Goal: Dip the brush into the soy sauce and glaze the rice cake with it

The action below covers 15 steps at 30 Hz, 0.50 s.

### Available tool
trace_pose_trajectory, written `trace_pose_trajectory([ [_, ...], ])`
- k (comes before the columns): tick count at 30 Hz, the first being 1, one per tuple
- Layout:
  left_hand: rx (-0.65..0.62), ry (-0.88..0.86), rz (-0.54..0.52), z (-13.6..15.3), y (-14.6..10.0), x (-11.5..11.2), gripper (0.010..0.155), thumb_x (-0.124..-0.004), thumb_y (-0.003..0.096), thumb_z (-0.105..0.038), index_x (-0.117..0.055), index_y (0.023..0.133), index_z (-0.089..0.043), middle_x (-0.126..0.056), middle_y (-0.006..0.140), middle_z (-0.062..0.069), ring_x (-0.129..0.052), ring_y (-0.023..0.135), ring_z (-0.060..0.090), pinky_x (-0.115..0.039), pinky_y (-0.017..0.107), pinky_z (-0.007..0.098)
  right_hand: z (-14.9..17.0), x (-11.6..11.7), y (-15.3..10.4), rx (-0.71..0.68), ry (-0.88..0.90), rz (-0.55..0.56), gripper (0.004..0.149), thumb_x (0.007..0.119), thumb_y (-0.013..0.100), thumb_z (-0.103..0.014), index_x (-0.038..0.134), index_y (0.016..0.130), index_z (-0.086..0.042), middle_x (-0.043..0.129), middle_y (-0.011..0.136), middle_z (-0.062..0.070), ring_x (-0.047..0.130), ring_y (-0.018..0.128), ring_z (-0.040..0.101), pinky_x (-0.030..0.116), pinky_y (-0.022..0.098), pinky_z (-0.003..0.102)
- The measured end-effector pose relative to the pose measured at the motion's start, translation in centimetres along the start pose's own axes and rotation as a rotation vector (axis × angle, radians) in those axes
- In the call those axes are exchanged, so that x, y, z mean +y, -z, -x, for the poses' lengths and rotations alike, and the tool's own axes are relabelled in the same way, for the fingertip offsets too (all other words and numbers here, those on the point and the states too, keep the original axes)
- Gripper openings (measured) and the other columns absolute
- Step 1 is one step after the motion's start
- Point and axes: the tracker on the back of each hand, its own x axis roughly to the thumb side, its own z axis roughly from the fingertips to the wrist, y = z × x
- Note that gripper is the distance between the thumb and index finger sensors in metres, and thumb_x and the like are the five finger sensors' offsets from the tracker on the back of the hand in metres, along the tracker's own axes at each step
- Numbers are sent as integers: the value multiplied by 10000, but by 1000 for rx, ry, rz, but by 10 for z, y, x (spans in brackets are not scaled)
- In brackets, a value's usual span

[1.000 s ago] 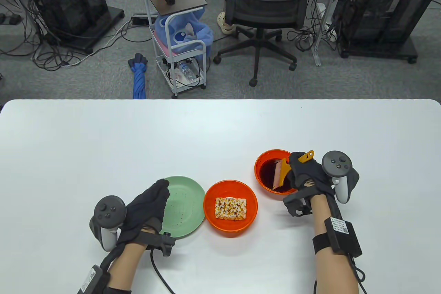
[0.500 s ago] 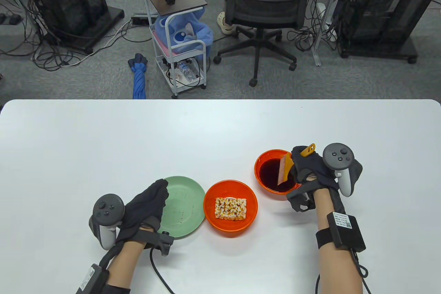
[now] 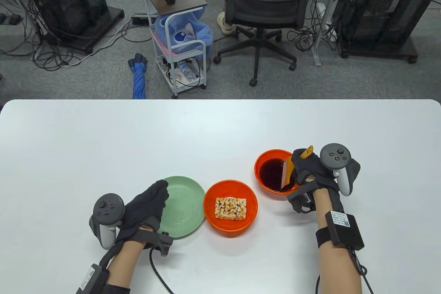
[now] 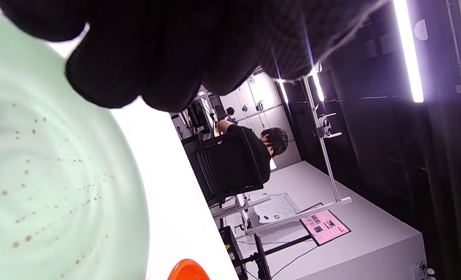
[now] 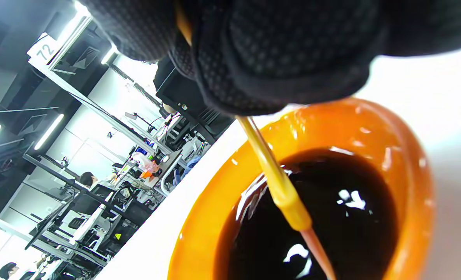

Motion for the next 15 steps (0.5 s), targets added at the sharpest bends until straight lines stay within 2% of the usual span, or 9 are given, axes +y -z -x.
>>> trace_pose_trajectory([
  [7,12,-8,2,1,0,1,535,-734,498,-473,-770,954,-196,-901,813,143,-949,632,393,-760,471,543,-12,-19,1,-4,-103,-7,458,694,527,-337,692,893,-61,964,549,147,965,242,205,853,240,451],
  [15,19,-7,15,1,1,1,537,-733,498,-475,-769,956,-196,-900,817,143,-947,637,394,-758,475,547,-15,-14,8,15,-185,-56,458,694,528,-335,690,903,-72,956,572,158,964,265,216,849,258,461],
])
